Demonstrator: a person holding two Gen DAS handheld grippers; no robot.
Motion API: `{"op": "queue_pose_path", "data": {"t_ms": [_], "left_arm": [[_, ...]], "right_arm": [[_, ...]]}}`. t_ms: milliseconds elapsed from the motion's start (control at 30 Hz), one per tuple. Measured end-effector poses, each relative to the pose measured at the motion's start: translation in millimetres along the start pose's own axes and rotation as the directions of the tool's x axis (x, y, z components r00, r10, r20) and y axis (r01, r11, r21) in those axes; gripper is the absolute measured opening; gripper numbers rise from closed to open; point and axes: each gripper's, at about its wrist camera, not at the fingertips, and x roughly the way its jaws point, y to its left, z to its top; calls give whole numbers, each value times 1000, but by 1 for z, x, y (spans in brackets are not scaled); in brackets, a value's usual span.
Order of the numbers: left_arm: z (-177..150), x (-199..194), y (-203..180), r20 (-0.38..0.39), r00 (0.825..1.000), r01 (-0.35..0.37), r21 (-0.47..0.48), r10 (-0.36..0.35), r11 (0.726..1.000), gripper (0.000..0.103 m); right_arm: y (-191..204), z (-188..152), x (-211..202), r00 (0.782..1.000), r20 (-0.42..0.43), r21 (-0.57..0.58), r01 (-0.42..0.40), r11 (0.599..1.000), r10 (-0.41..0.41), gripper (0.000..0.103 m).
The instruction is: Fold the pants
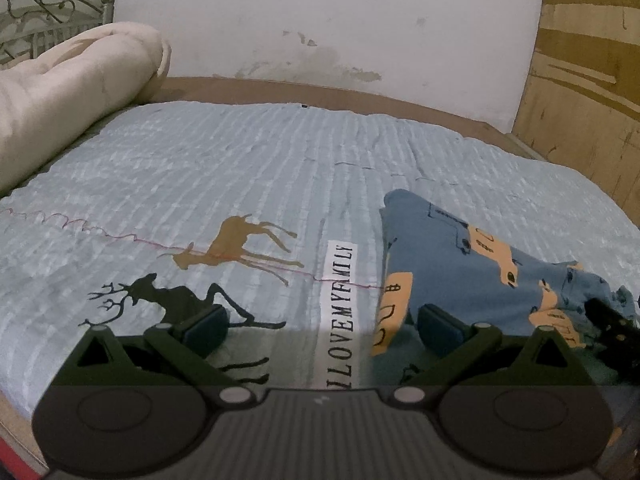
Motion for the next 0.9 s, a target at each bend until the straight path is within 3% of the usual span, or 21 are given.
{"op": "queue_pose_path", "data": {"t_ms": [67, 167, 300, 367, 467, 533, 633, 767, 833, 900], "left_arm": [[-2, -2, 1, 4, 1000, -4, -8, 4, 1000, 102], [-4, -6, 0, 8, 1000, -5, -15, 6, 1000, 102], [-8, -12, -2, 14, 1000, -7, -3, 7, 1000, 102], [-9, -13, -1, 15, 1000, -6, -1, 6, 1000, 102], [-10, -13, -1, 15, 1000, -3, 0, 3, 1000, 102], [-11, -13, -1, 17, 1000, -3, 1, 3, 1000, 102], [-11, -14, -2, 19, 1000, -5, 3, 5, 1000, 102], [-12, -13, -2, 19, 1000, -7, 2, 7, 1000, 102], [-12, -13, -2, 20, 1000, -11, 3, 11, 1000, 102], [-12, -13, -2, 20, 1000, -13, 4, 13, 1000, 102]], "right_arm": [[-2, 4, -5, 1000, 5, 18, -5, 1000, 5, 102], [9, 19, -17, 998, 58, -49, -28, 998, 31, 102], [39, 38, -6, 979, 8, -173, -197, 965, 202, 102], [60, 40, 6, 973, -32, -280, -230, 932, 230, 102], [76, 36, 19, 983, -48, -378, -184, 907, 179, 102], [70, 37, 28, 987, -62, -336, -160, 928, 148, 102], [52, 35, 35, 999, -47, -281, -36, 959, 23, 102], [25, 29, 29, 995, -17, -214, 92, 972, -98, 102], [11, 26, 17, 995, 16, -160, 101, 982, -100, 102], [2, 20, 3, 998, 38, -107, 56, 993, -52, 102]]}}
